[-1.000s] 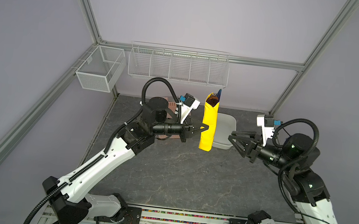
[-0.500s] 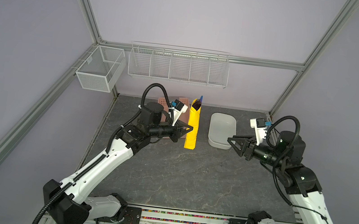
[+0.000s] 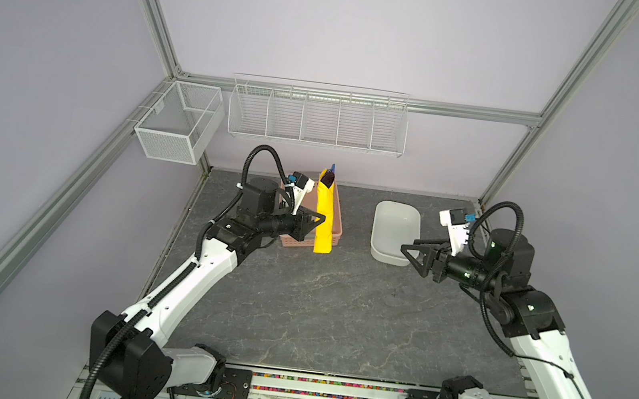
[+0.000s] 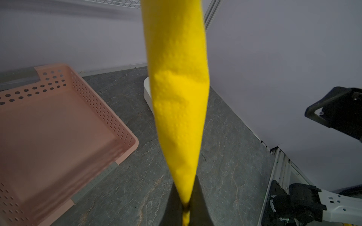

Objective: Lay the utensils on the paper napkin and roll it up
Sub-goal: 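Release the roll with the right gripper while the left carries it toward the basket, then lower the yellow roll into the pink basket with the left gripper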

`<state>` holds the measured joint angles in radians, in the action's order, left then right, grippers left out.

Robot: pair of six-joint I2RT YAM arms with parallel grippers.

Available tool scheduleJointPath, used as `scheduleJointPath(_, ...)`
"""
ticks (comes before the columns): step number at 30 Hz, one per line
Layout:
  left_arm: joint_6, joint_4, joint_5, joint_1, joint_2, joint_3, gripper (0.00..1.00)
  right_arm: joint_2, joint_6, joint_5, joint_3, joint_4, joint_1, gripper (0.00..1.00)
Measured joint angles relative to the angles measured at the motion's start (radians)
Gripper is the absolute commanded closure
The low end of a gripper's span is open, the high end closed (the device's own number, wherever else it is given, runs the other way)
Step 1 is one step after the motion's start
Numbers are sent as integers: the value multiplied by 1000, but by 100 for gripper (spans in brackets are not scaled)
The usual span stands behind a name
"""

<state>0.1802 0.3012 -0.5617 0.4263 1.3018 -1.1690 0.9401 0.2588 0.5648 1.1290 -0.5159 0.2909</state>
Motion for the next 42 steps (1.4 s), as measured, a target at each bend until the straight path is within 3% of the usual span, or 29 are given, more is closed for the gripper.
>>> scheduleJointPath(4,5,-13,-5,-19,37,8,100,1,-13,-12,-3,-6,-3,1)
scheduleJointPath(24,21,-43,-19,-74,236,-24,100,10,-44,-23,-3,-38,-16,2)
scheduleJointPath(42,128,-65,-110,-158,586,-252,100,29,-55,-18,-2,-42,-23,2)
